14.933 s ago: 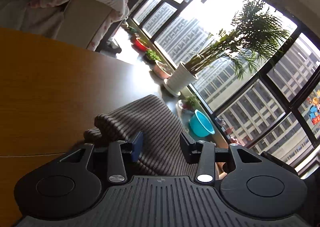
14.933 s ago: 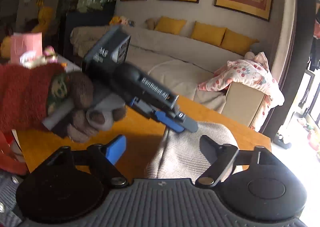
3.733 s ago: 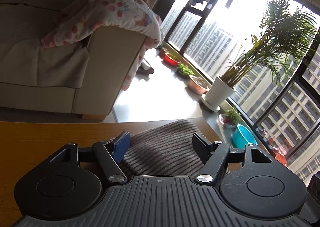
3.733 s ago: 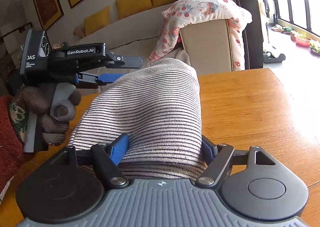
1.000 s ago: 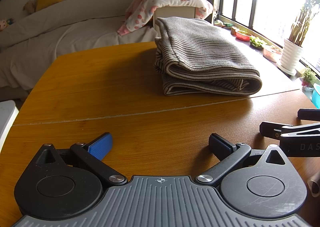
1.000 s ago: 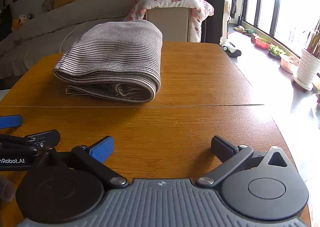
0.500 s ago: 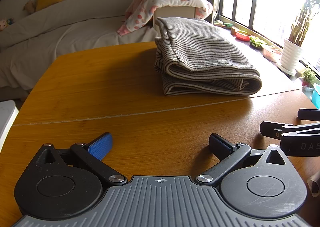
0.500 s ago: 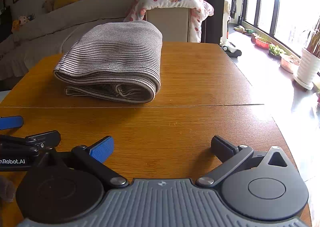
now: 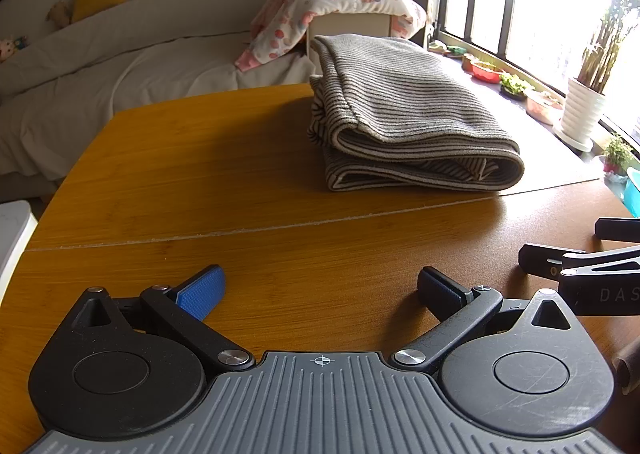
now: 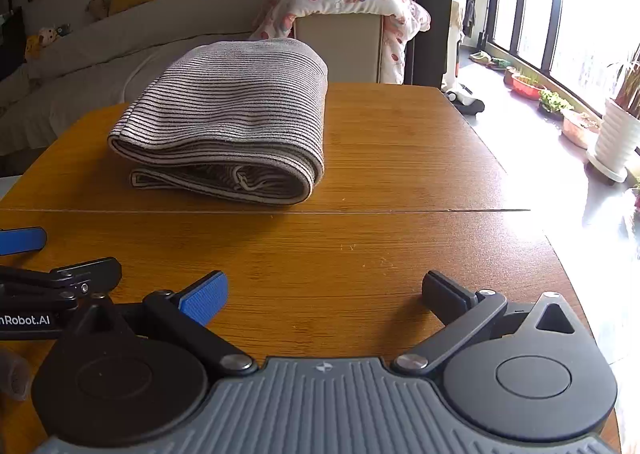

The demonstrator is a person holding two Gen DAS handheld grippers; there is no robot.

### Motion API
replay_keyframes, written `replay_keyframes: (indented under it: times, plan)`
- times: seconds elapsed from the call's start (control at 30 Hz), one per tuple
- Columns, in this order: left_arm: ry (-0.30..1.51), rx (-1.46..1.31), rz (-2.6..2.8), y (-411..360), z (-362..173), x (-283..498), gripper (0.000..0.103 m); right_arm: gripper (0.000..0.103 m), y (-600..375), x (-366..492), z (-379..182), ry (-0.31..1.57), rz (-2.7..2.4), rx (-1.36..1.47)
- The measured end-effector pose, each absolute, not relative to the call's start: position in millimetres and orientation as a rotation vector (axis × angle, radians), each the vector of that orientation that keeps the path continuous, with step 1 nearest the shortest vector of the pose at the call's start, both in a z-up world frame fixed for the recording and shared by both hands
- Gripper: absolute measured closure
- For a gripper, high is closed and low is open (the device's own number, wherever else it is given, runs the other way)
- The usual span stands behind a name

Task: Fold clothes

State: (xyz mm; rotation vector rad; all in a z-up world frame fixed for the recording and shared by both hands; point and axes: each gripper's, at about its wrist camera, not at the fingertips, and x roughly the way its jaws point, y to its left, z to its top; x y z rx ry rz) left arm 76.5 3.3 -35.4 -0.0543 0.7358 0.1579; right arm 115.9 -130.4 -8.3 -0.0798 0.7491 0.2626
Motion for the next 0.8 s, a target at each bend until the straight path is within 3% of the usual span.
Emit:
replay_keyframes:
  times: [0.8]
  plan:
    - [0.732, -0.057, 0.158, 3.1, -35.6, 76.6, 0.0, 0.0, -129.9, 115.2, -9.9, 0.746, 0.285, -0.084]
